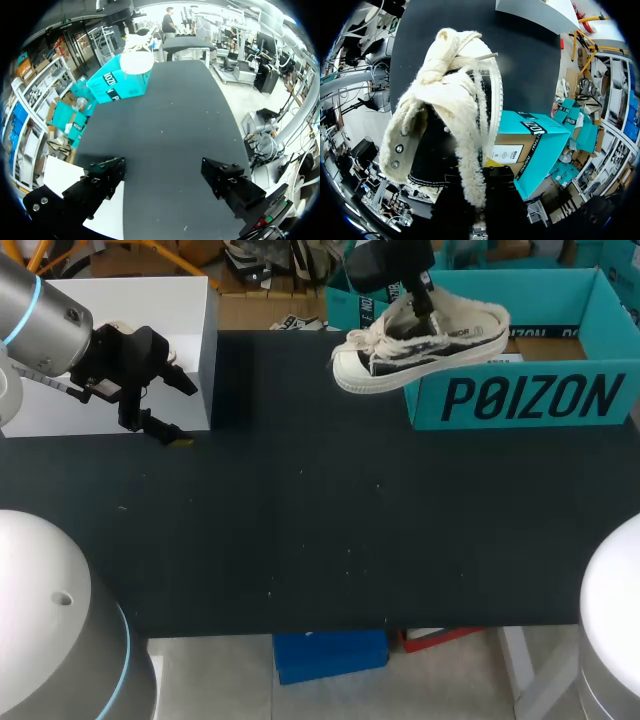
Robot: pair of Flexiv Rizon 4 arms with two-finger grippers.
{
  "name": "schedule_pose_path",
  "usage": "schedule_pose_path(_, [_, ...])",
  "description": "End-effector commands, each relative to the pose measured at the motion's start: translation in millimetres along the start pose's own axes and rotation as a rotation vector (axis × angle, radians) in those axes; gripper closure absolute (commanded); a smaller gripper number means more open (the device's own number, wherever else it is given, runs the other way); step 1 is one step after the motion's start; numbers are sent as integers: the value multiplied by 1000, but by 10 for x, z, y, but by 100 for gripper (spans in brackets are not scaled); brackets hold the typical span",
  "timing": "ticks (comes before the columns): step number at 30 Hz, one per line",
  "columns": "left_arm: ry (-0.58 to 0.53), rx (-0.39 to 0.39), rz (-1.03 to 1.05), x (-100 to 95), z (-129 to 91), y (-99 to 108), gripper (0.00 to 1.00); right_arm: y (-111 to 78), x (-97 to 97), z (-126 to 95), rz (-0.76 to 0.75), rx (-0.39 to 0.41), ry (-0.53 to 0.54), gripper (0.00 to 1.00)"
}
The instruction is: Take the shoe out of the shoebox, open the shoe tongue, remove and reinsert the insole, then place the shoe into the shoebox
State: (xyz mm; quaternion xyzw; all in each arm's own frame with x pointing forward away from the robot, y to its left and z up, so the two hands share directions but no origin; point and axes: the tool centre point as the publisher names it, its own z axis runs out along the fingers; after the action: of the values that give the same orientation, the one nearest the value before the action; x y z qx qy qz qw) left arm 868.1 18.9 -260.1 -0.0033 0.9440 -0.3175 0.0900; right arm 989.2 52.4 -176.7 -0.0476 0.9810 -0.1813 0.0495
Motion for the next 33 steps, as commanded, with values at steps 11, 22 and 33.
schedule_pose_path(11, [-4,1,2,11,4,5,0,-157,-61,7,11,24,-13,100])
schedule_pose_path(22, [-4,1,2,11,4,5,0,-763,-314,108,40,43,-12,100])
schedule_pose_path(33, [-4,1,2,11,4,5,0,-1394,-663,435,106,34,14,100])
